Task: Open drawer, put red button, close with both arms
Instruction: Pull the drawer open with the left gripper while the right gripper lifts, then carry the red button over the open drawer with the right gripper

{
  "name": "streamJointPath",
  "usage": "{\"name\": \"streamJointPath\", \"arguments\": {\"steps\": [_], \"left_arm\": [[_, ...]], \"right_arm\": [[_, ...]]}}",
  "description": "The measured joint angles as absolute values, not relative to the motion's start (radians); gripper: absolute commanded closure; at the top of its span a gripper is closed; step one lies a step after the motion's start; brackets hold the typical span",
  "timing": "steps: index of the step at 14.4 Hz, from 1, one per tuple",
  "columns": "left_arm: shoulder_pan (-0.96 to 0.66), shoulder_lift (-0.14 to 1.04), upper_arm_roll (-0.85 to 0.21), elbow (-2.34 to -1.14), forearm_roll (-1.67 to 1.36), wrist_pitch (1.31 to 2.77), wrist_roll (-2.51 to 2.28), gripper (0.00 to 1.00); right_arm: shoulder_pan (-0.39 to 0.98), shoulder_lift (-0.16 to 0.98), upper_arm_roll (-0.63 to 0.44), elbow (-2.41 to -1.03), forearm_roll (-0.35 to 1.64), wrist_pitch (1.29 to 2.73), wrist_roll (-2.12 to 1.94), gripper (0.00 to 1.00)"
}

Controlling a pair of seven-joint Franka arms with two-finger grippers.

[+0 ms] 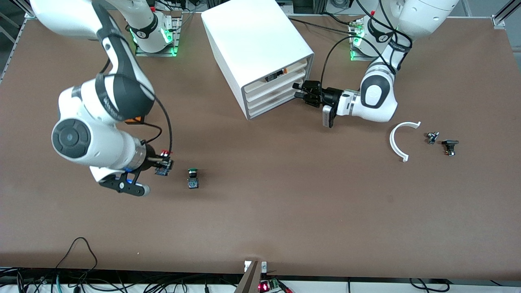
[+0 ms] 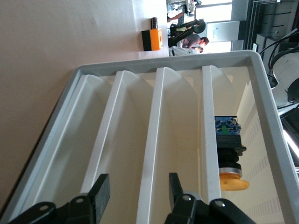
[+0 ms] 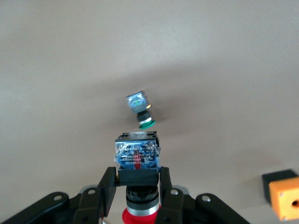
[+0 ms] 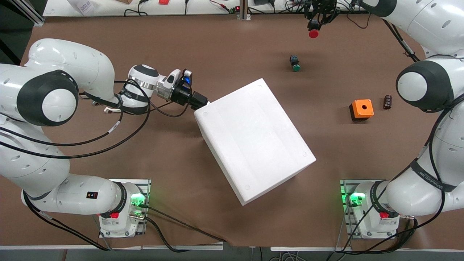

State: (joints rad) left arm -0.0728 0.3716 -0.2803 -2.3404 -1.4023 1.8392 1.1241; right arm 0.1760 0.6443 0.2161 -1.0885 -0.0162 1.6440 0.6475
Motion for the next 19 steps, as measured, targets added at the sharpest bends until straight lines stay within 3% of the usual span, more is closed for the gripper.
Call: {"name": "streamJointPath", "arguments": {"steps": [3,8,11,19], "left_arm": [[-0.073,0.378,-0.299,-2.36,-1.416,1.839,1.159,0.65],[-0.073,0.409,-0.321,-2.368,-1.418,1.836,1.175,0.73],[-0.072,0.414,-0.327,-2.368,-1.422,1.826,1.175,1.0],[-0.002,0.415,-0.322,-2.333,-1.426,1.814,1.188,1.0]], "right_arm": [[0.177,0.607,0.258,-1.085,-0.006,1.627,0.762,1.0],[0.18,0.581,0.34,-1.077,-0.005,1.62,0.989,1.0],[0.204,0.581,0.382,-1.063,-0.004,1.621,1.164,1.0],[0.339,0.584,0.39,-1.057,-0.004,1.708,1.534,1.0]]}}
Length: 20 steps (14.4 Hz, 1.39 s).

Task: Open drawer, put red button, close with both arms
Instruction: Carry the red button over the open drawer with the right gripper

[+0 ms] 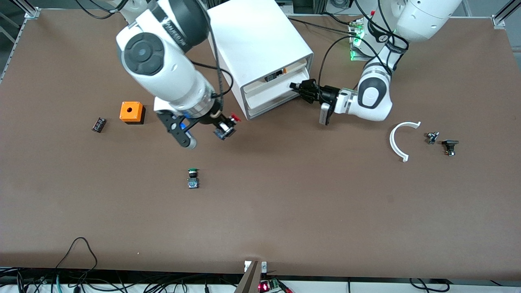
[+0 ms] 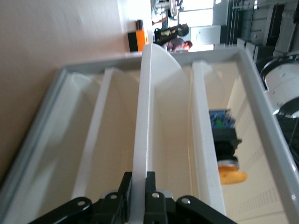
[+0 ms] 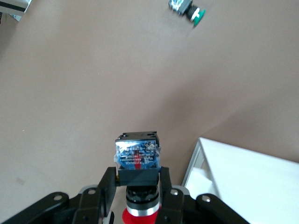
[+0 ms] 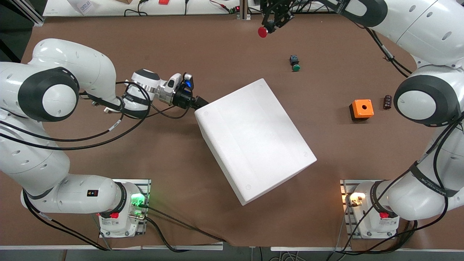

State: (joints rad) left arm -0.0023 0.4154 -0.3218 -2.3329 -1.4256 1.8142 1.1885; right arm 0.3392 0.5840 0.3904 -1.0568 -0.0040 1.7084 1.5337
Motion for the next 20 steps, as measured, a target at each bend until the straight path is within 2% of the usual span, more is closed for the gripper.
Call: {"name": "streamJointPath", "arguments": {"steps": [4,10,11,12,20], "left_arm": [[0.007,0.437,-0.261,-2.247,-1.348,1.818,1.156,1.0],[0.026,0.511,-0.196,-2.11,-1.27,1.796,1.135,1.0],[0.029,0.517,-0.195,-2.099,-1.266,1.794,1.124,0.53],[0.029,0.52,-0.195,-2.092,-1.262,1.794,1.117,0.01],[0.032,0.503,-0.182,-2.055,-1.198,1.801,1.021,0.0]], "right_arm": [[0.419,0.609,0.389,-1.057,-0.017,1.75,1.672,1.0],[0.569,0.685,0.388,-1.059,-0.157,1.824,1.87,1.0],[0.587,0.699,0.388,-1.059,-0.18,1.846,1.904,1.0],[0.604,0.714,0.387,-1.059,-0.202,1.864,1.935,1.0],[0.708,0.813,0.385,-1.059,-0.329,1.982,2.165,1.0]]}}
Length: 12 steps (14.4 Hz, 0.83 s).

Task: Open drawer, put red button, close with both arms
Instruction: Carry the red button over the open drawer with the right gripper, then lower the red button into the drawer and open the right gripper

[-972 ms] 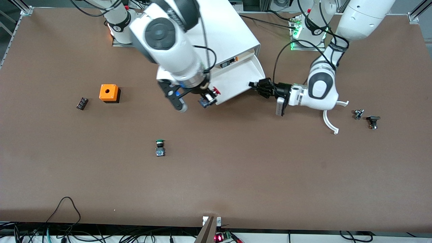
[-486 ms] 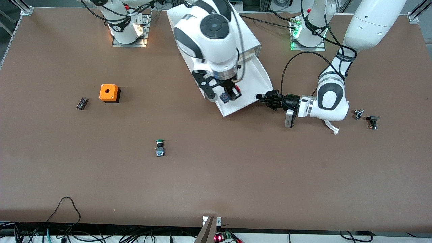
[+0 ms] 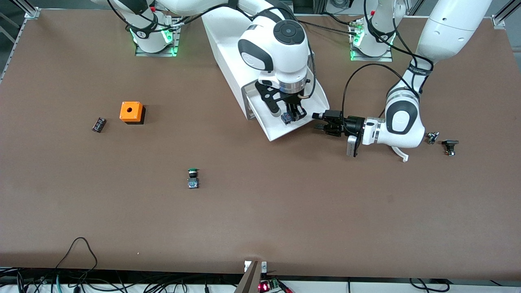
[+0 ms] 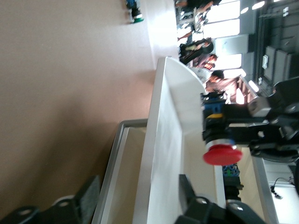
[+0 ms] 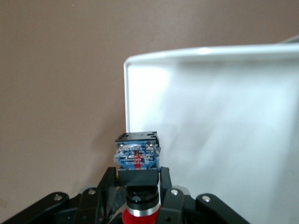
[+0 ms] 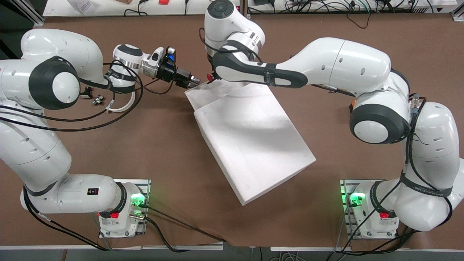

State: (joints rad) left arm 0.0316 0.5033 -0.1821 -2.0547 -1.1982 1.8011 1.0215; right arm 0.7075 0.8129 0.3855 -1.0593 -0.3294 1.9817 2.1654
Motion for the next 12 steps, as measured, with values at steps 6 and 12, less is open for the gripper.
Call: {"name": "streamJointPath", "arguments": {"steps": [6,12], "left_arm": [[0.092,0.447,-0.179,-1.899,-0.912,1.687,0.743,0.0],[0.109,0.44,-0.176,-1.654,-0.606,1.521,0.438,0.0]], "right_arm": [[0.736,0.851,0.382,-1.063,-0.376,2.034,2.26,0.0],[0.704,0.829,0.37,-1.046,-0.378,2.042,2.24,0.0]]}}
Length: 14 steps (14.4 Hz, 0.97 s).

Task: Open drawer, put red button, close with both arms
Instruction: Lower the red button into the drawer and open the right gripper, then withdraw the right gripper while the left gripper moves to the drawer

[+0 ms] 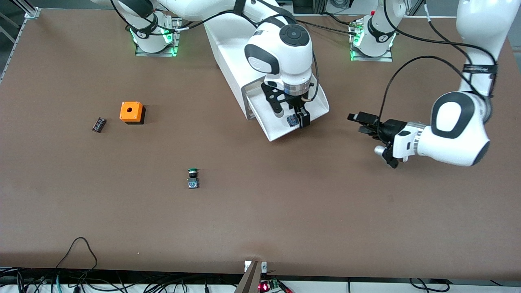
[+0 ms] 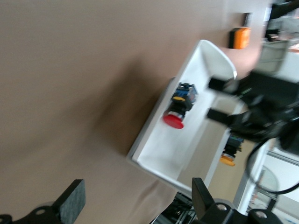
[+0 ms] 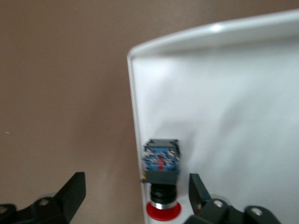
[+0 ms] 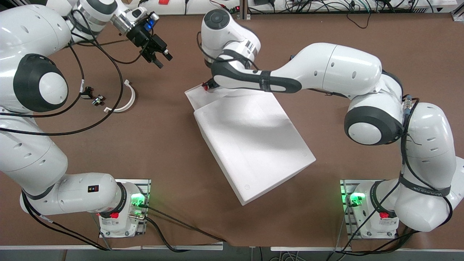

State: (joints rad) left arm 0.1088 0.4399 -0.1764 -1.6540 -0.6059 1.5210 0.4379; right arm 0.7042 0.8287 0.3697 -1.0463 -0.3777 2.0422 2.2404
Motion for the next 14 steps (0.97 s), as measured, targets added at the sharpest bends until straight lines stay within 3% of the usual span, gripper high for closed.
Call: {"name": "streamJointPath", "arguments": {"steps": [3,7,14], "left_arm": [[0.107,0.439,-0.178,-1.542,-0.456,1.472,0.323,0.0],[0.082,0.438,-0.197,-1.438,-0.246,1.441,0.127,0.0],[-0.046,0.441,-0.198,-1.276,0.14,1.413,0.014,0.0]], "right_arm": [[0.606,0.766,0.384,-1.039,-0.367,2.037,2.005,0.0],[0.477,0.677,0.388,-1.037,-0.204,1.965,1.535,0.0],[0.211,0.586,0.388,-1.038,-0.103,1.619,0.775,0.0]]}}
